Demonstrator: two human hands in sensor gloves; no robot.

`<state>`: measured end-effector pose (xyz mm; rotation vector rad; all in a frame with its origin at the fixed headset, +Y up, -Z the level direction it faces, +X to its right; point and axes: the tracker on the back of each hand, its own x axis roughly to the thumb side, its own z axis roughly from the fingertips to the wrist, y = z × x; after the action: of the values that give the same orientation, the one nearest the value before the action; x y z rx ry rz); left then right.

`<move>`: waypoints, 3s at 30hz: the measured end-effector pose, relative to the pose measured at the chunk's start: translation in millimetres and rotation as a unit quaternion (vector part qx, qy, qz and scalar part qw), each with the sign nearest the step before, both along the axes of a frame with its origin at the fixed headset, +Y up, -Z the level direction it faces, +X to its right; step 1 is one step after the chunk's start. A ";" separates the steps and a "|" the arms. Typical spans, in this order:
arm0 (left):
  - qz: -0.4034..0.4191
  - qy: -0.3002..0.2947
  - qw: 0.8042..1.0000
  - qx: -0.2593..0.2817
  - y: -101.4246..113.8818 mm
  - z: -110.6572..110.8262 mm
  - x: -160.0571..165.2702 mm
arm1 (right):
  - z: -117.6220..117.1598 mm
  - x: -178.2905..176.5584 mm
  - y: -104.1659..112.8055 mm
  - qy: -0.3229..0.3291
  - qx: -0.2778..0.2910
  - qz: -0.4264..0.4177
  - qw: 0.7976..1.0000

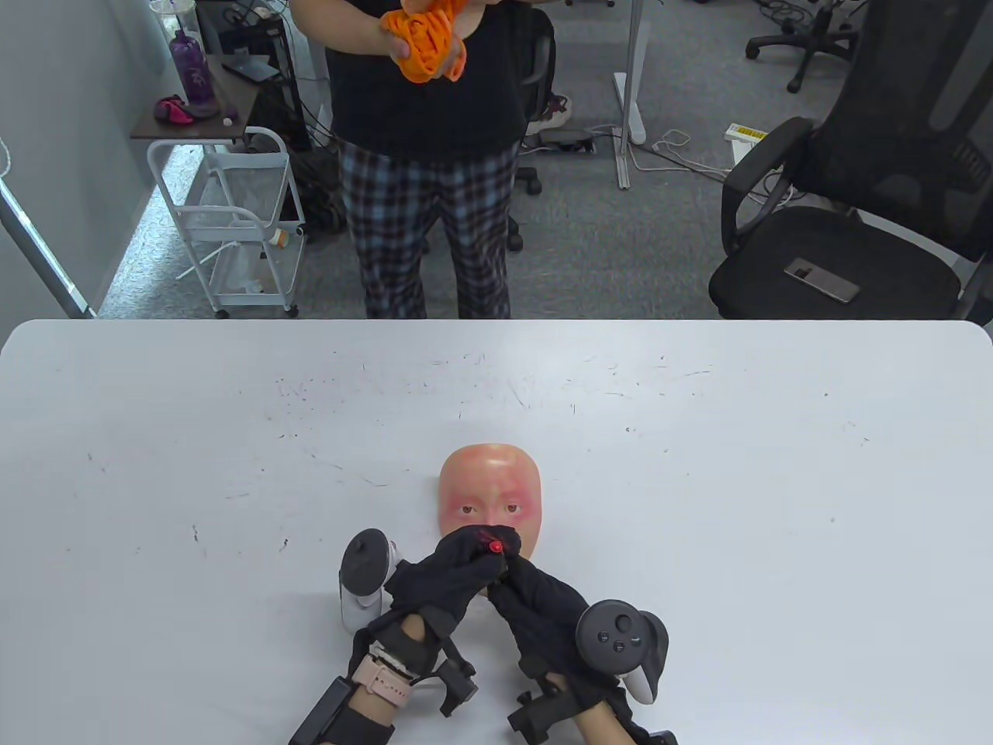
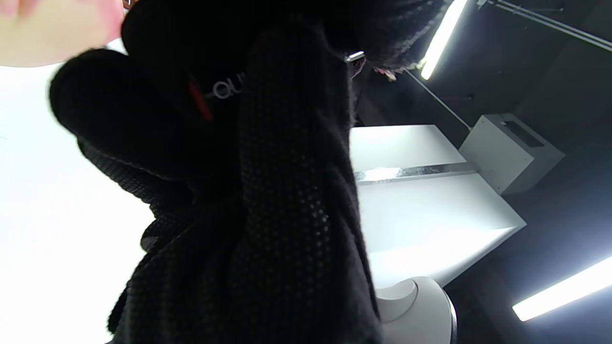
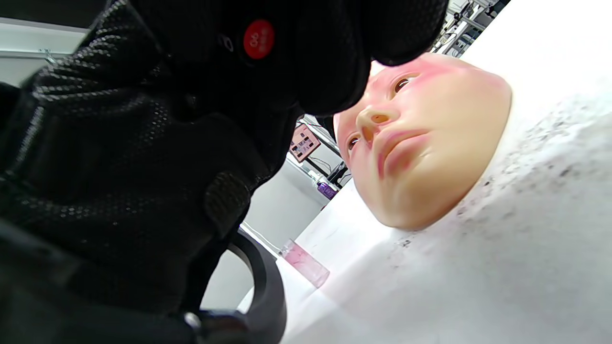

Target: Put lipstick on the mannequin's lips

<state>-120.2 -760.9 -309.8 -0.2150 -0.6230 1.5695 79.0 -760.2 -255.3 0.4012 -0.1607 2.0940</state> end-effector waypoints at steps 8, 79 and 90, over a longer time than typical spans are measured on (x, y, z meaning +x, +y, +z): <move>-0.010 0.015 1.000 0.015 10.6 -3.9 -9.4 | -1.9 5.3 3.9 -0.003 -0.007 -0.022 1.000; -0.470 0.087 0.878 -0.004 26.1 -109.3 10.0 | 5.4 -43.3 6.7 -0.126 0.156 0.459 0.866; -0.468 0.085 0.880 -0.006 25.3 -109.1 9.4 | 4.7 -31.0 5.2 -0.138 0.135 0.452 0.871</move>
<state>-110.8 -735.6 -418.9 -0.3217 -0.2816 0.6382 48.0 -755.0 -250.7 0.3754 -0.5203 3.0756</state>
